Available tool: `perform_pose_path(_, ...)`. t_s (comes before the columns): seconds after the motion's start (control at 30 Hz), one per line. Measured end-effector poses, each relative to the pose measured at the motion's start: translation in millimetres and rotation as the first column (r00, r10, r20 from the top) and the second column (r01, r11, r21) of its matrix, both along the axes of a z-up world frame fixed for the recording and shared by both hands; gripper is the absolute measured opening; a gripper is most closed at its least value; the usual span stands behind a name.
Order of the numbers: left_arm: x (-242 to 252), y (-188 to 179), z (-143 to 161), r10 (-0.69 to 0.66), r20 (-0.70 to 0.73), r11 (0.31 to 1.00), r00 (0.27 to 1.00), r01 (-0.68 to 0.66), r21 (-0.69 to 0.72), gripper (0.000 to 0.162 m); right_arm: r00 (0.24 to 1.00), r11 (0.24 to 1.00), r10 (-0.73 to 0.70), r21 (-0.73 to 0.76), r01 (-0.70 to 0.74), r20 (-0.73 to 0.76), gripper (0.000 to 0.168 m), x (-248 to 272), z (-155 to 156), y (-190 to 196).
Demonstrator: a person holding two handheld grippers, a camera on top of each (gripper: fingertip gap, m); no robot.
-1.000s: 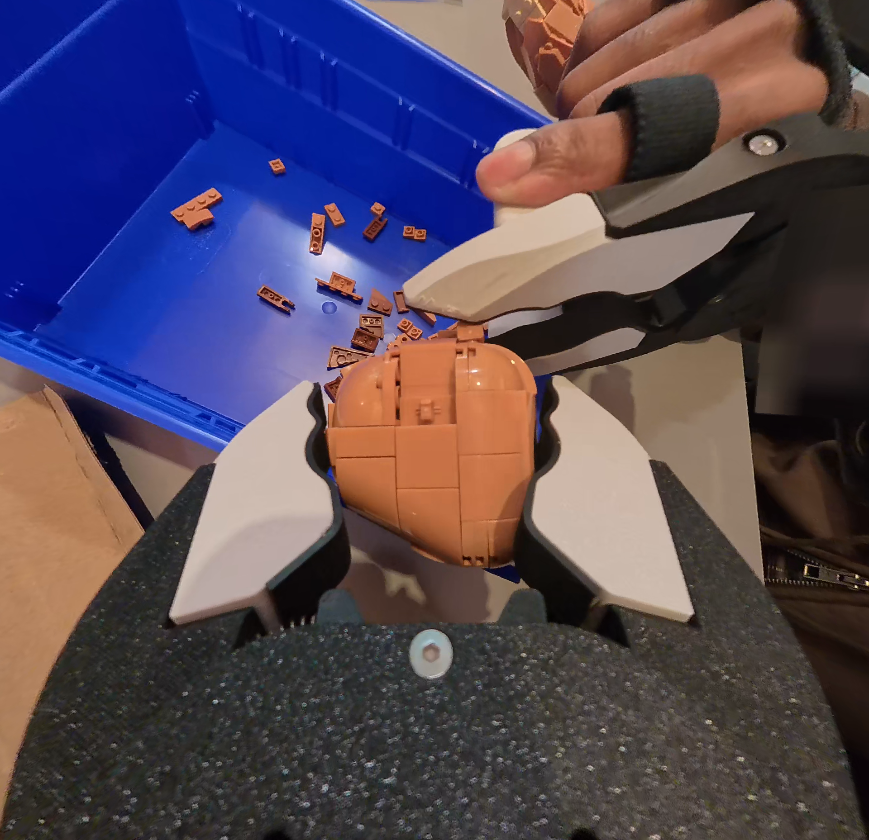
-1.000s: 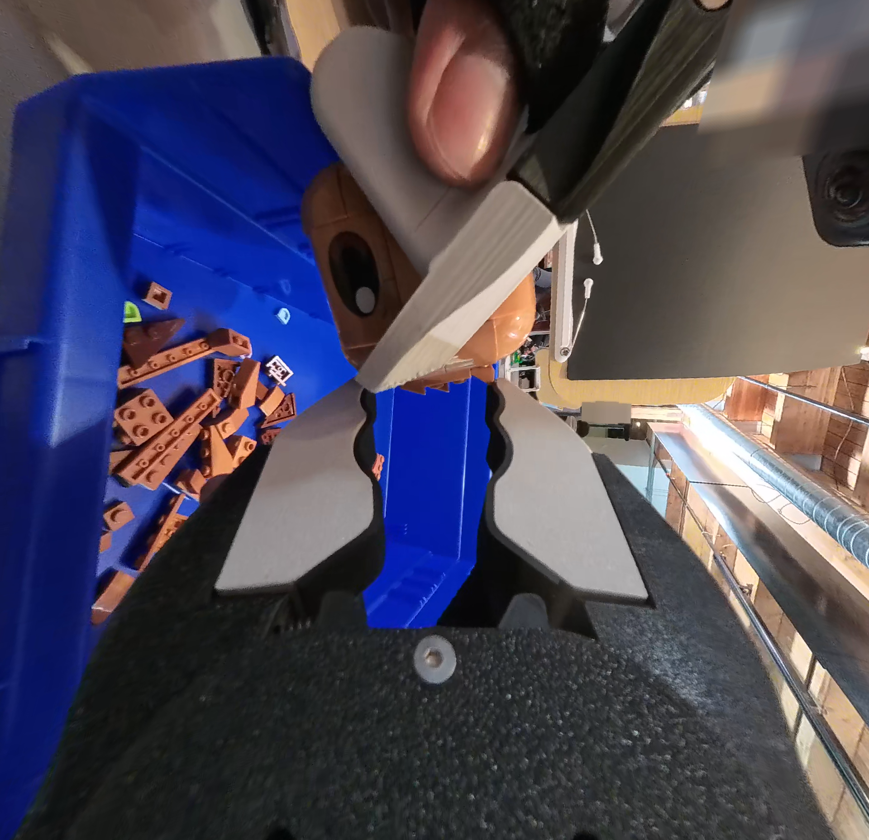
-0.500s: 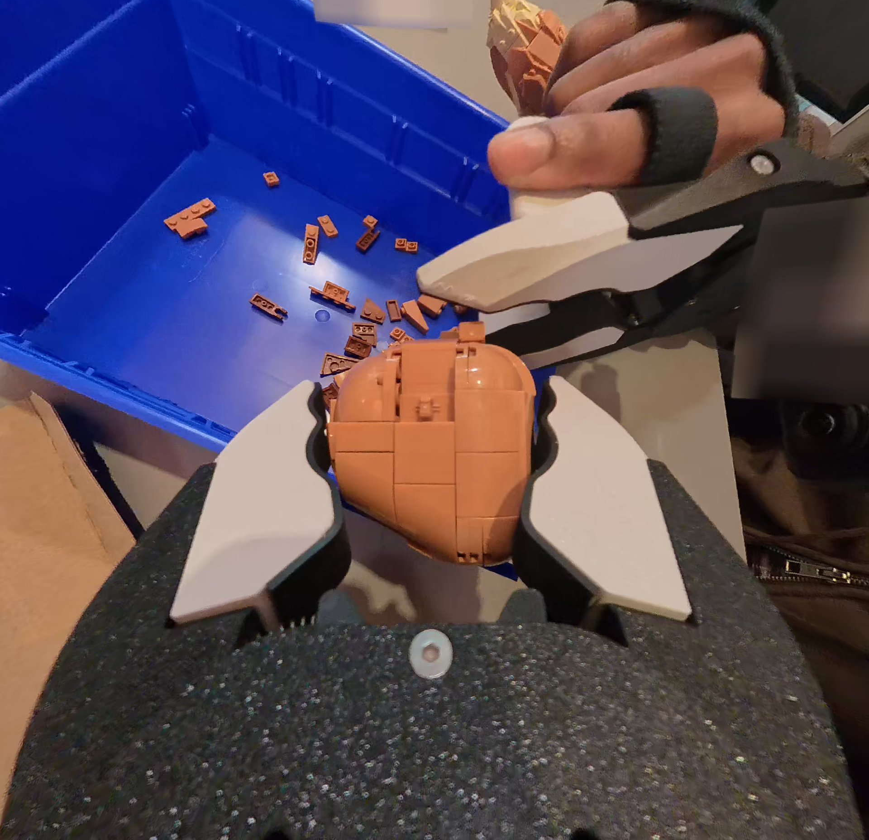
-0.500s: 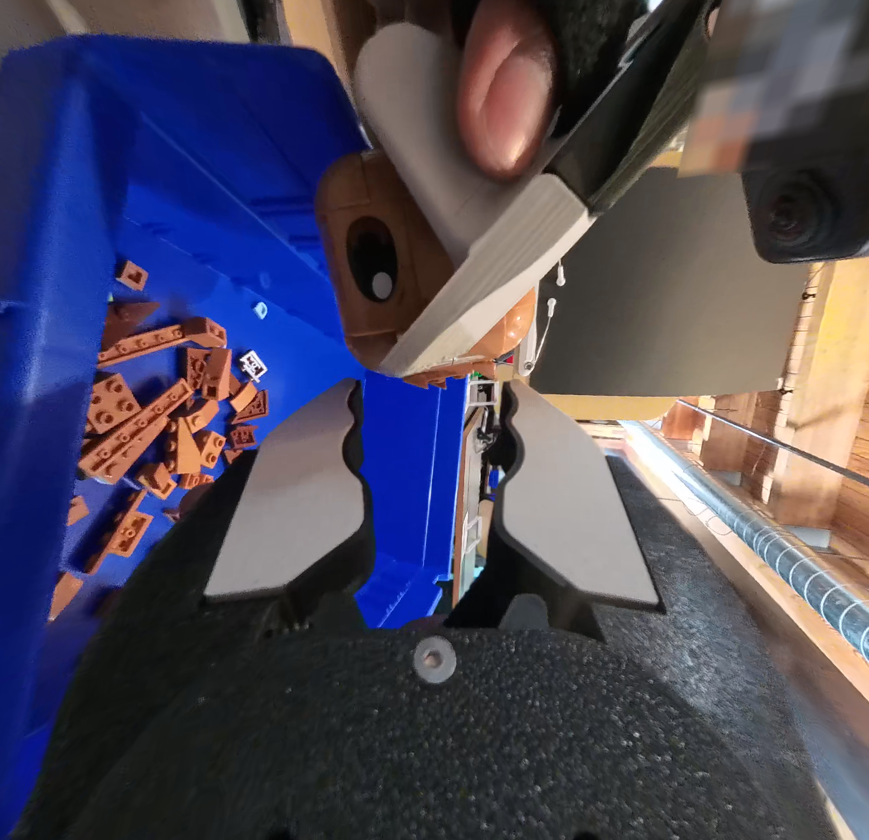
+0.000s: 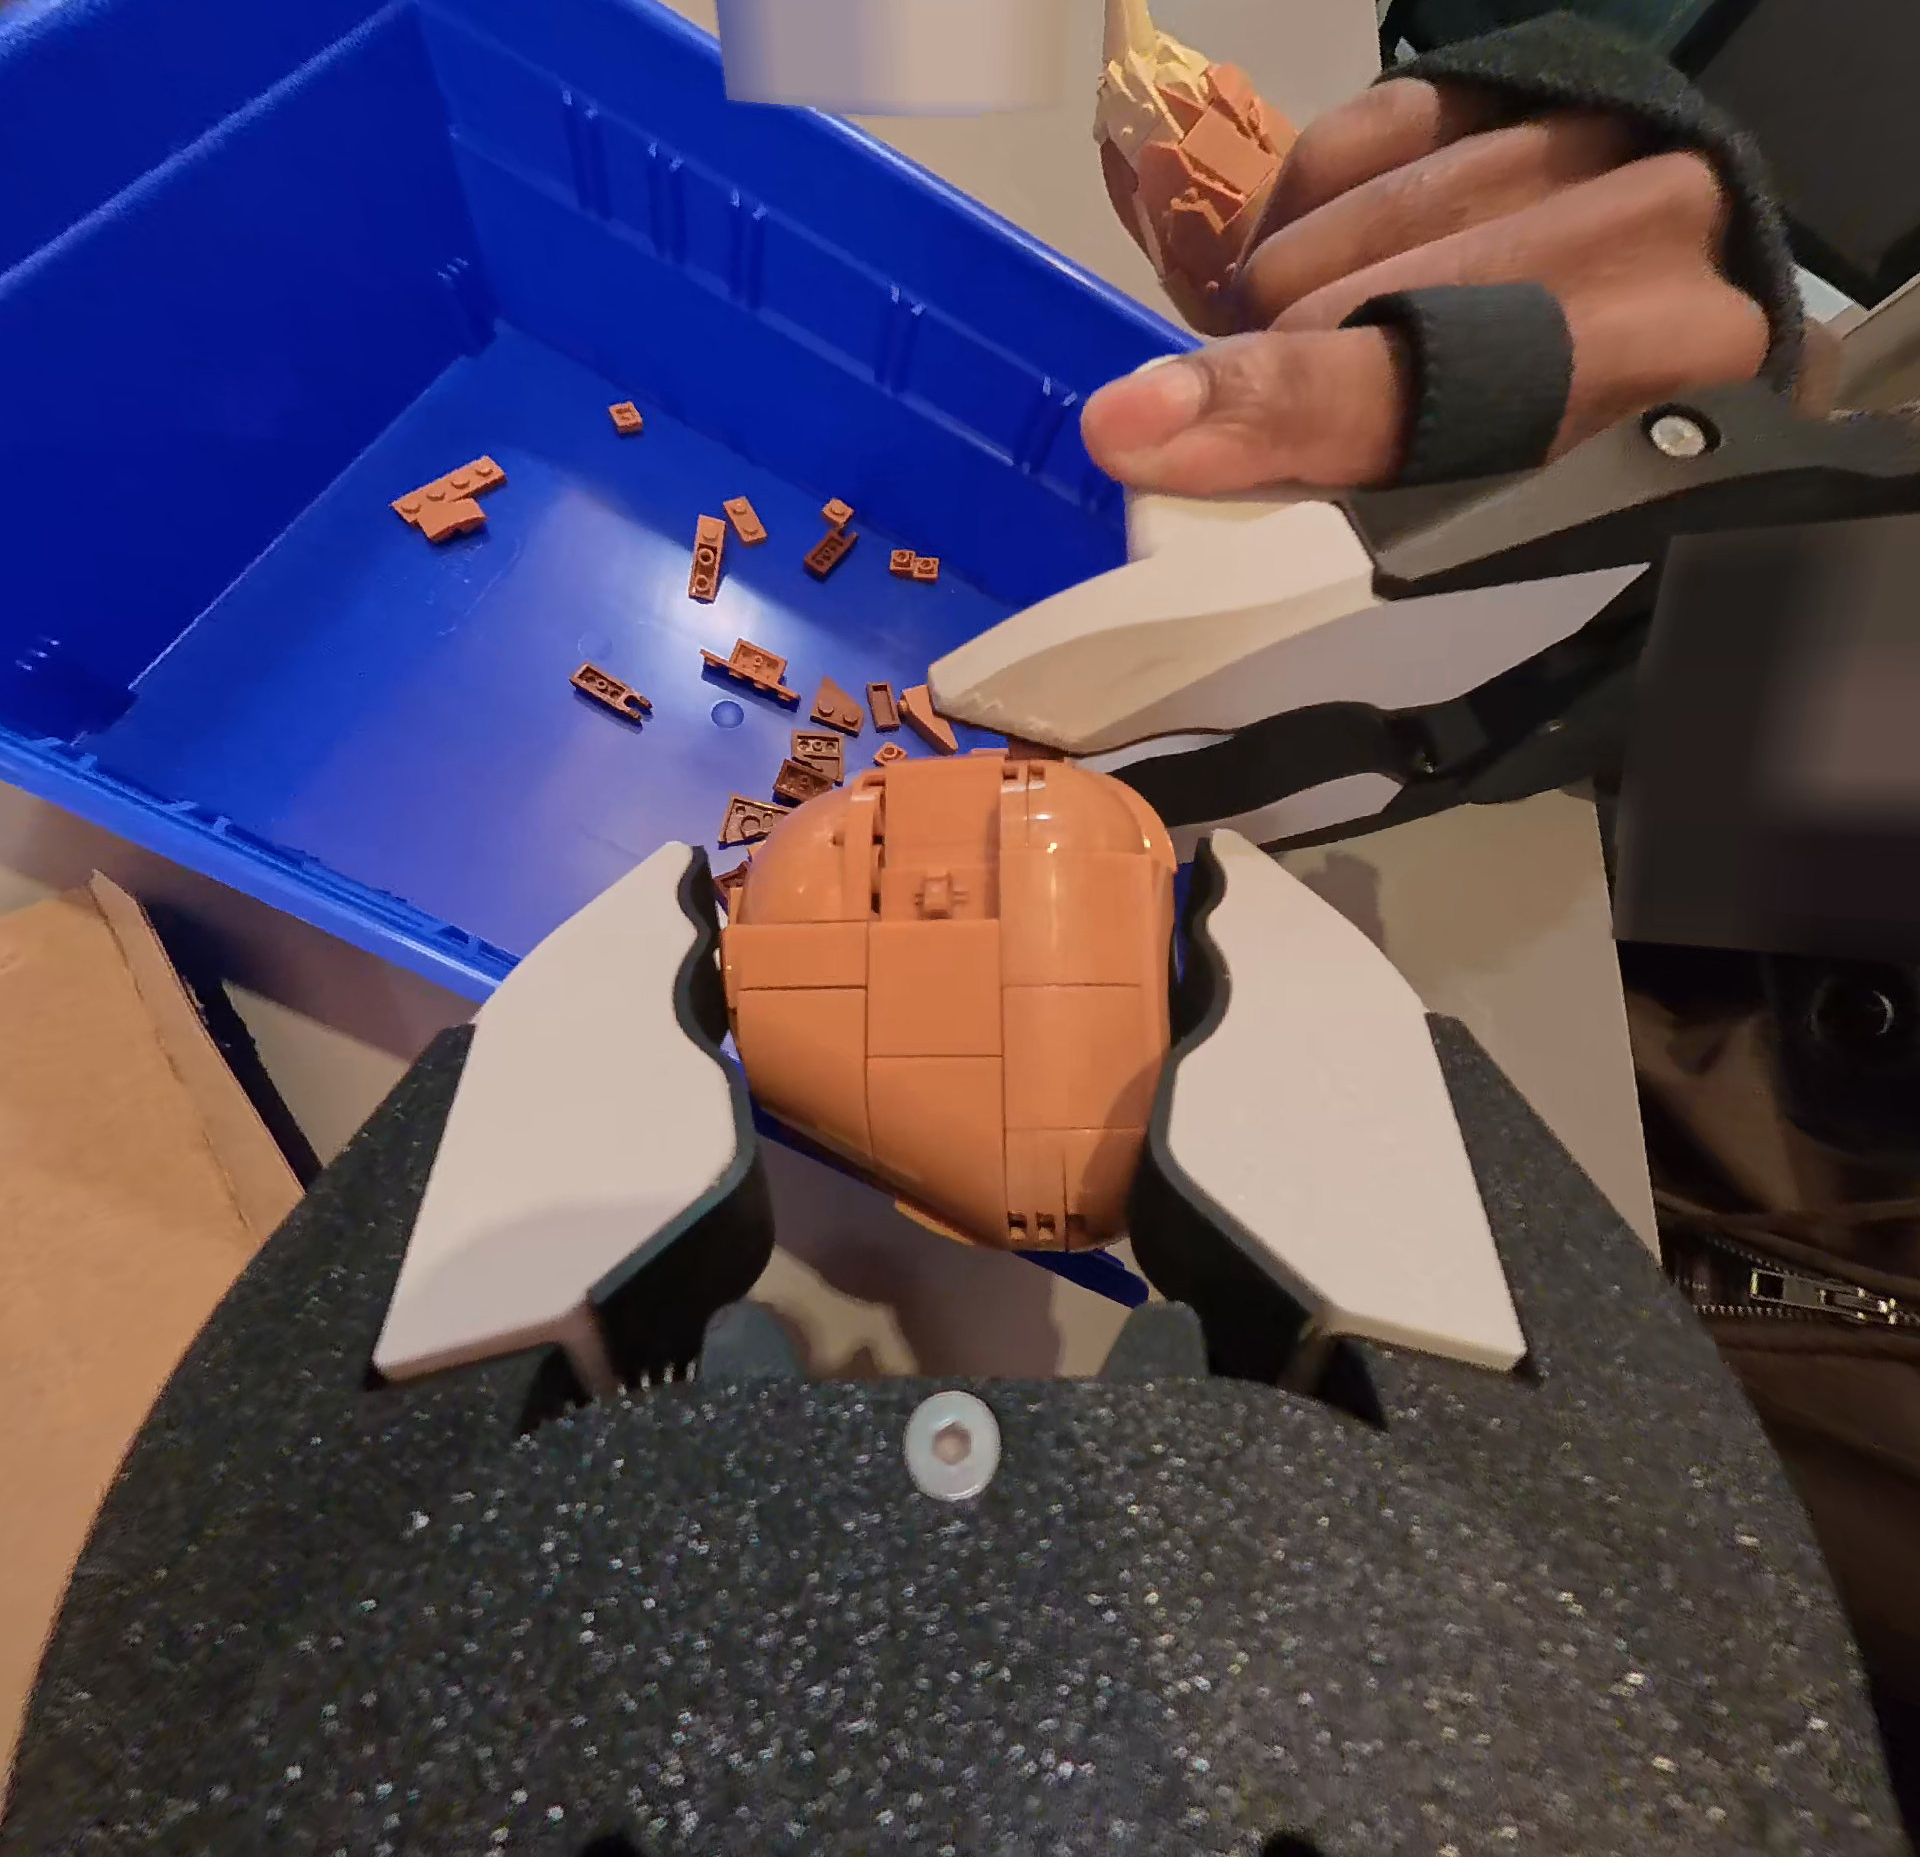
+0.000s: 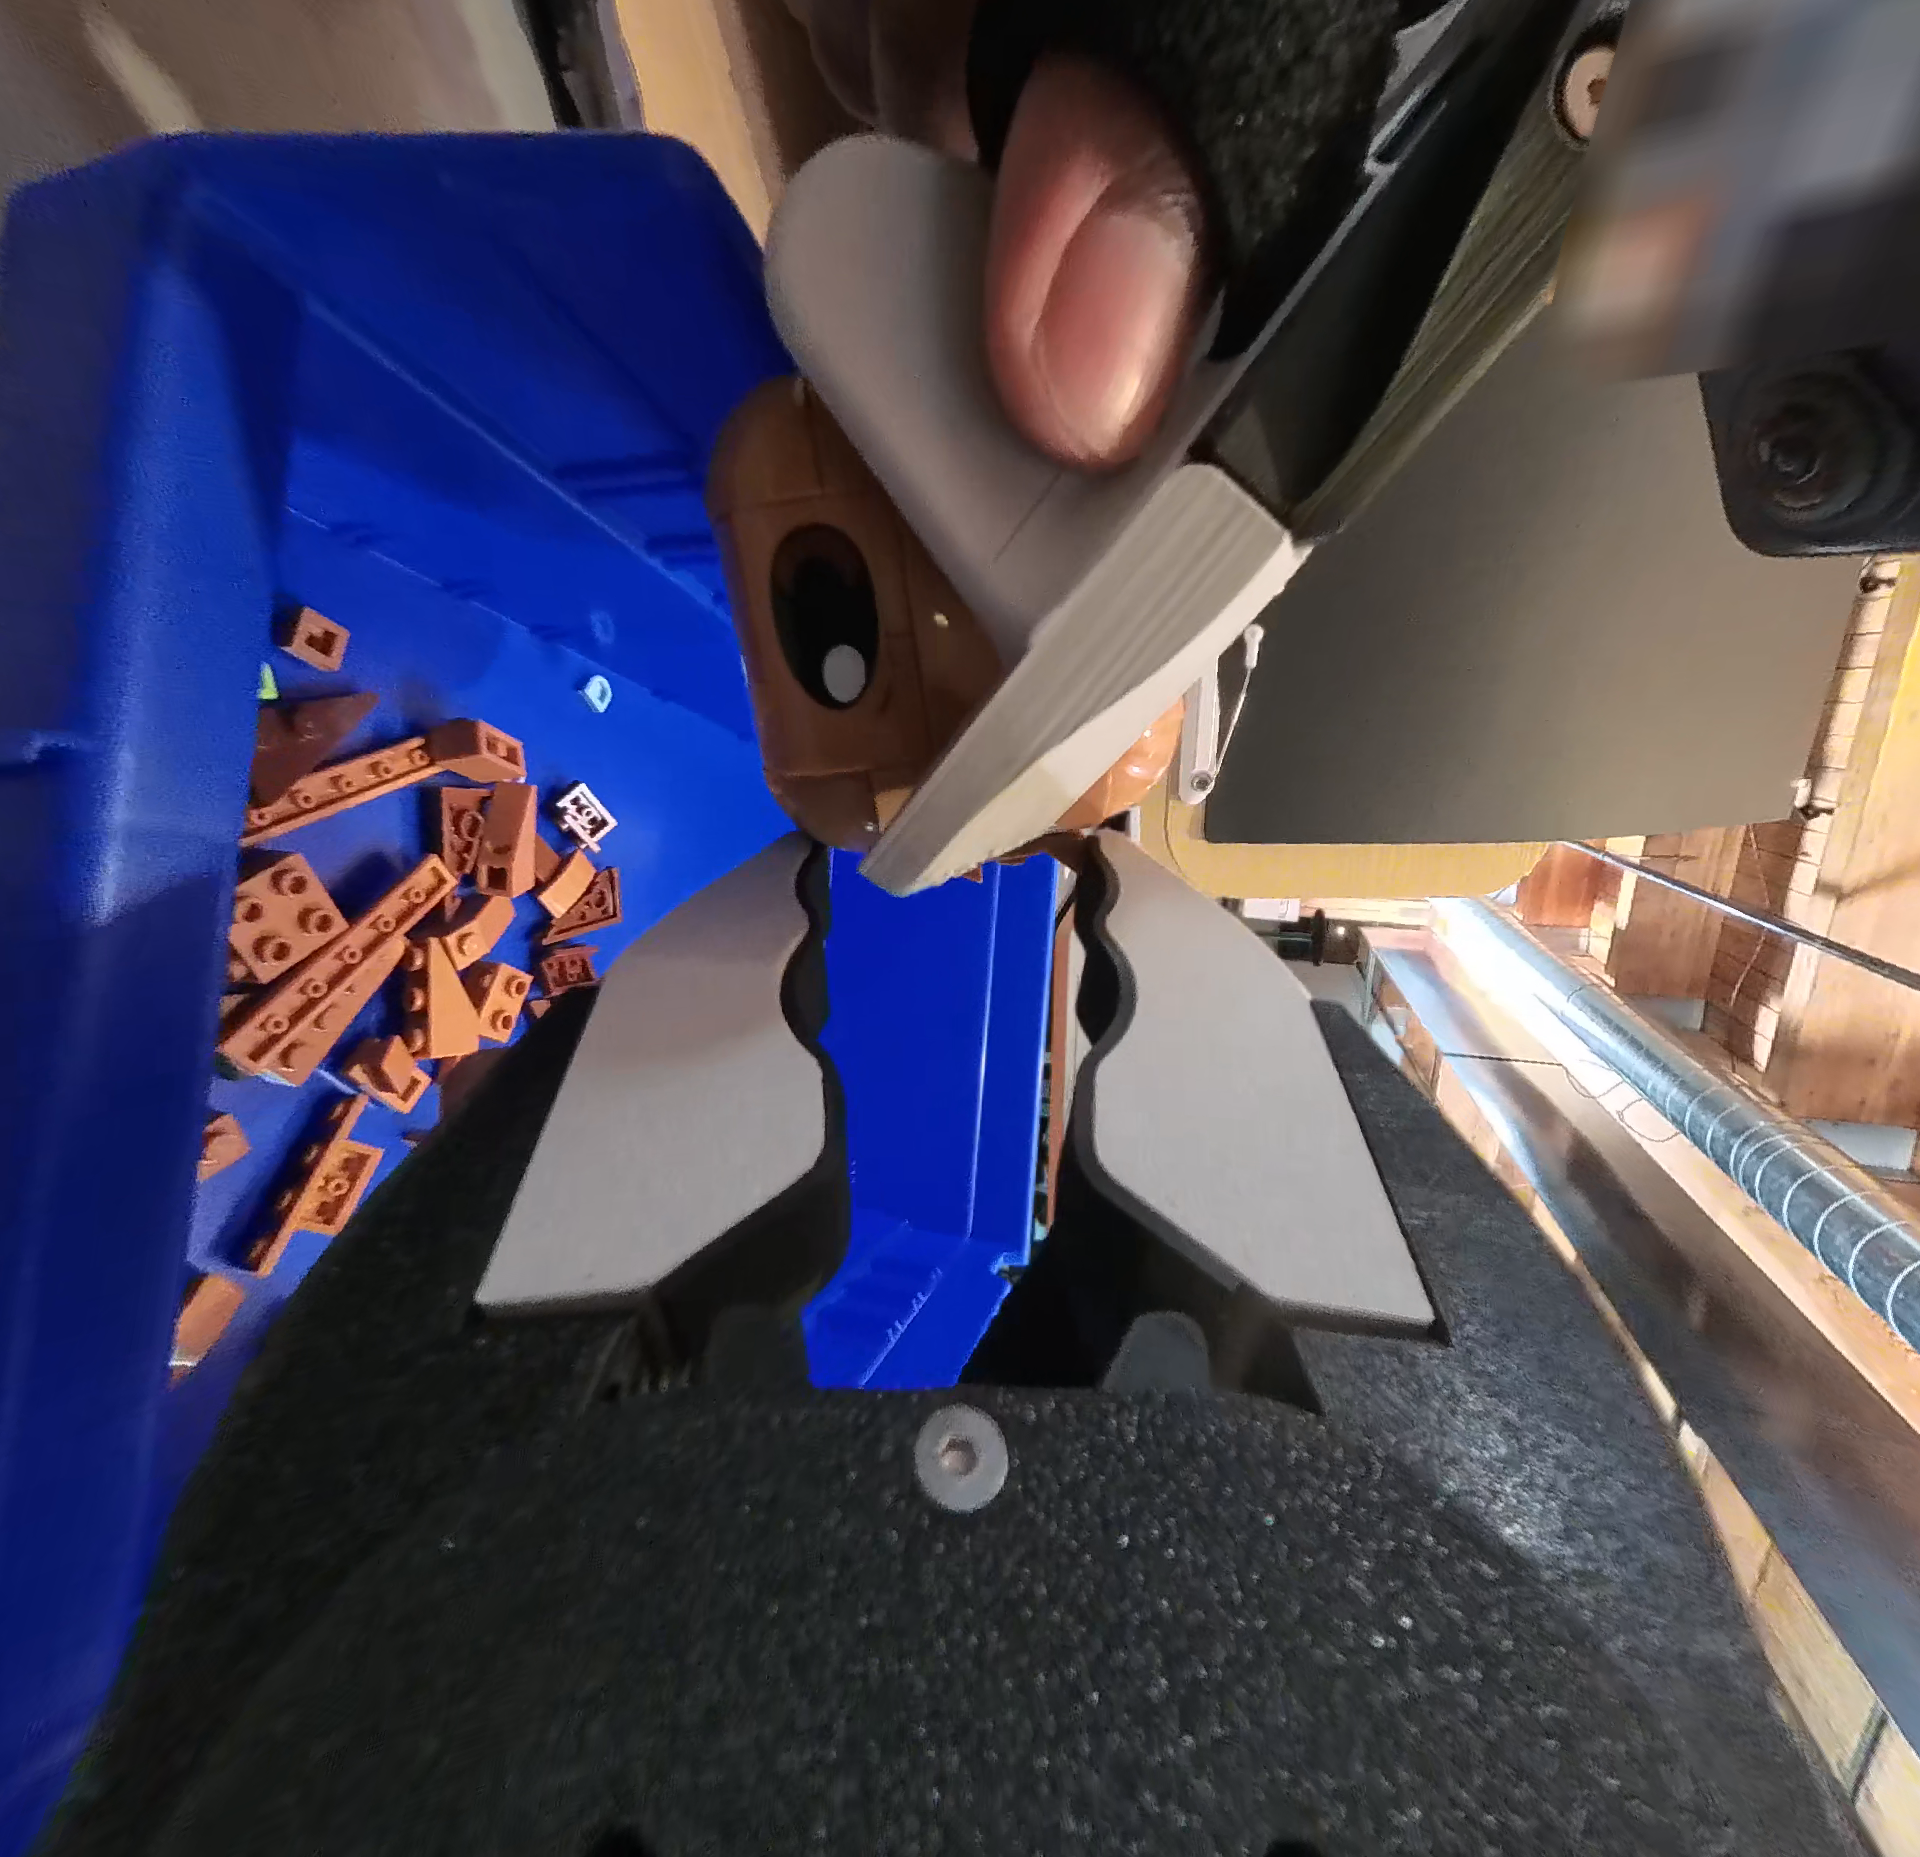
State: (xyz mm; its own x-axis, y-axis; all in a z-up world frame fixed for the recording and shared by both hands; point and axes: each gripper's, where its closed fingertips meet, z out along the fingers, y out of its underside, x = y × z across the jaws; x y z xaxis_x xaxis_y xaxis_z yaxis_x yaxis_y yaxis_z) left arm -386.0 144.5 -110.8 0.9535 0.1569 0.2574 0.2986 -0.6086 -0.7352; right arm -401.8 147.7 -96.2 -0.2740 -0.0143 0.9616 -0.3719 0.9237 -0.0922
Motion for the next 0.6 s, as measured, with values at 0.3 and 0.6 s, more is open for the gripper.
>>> perform_pose_path(0.3, -3.0, 1.7, 1.0, 0.019, 0.003, 1.0, 1.0, -0.019, 0.018, 0.086, 0.999, 0.999, -0.037, -0.016, 0.037, 0.024, 0.045, -2.4, -1.3, 1.9)
perform_pose_path(0.6, -6.3, 3.1, 2.6, 0.038, -0.008, 0.999, 0.999, -0.037, 0.034, 0.083, 0.996, 0.998, -0.056, -0.032, 0.058, 0.073, 0.032, -2.1, -3.6, 4.6)
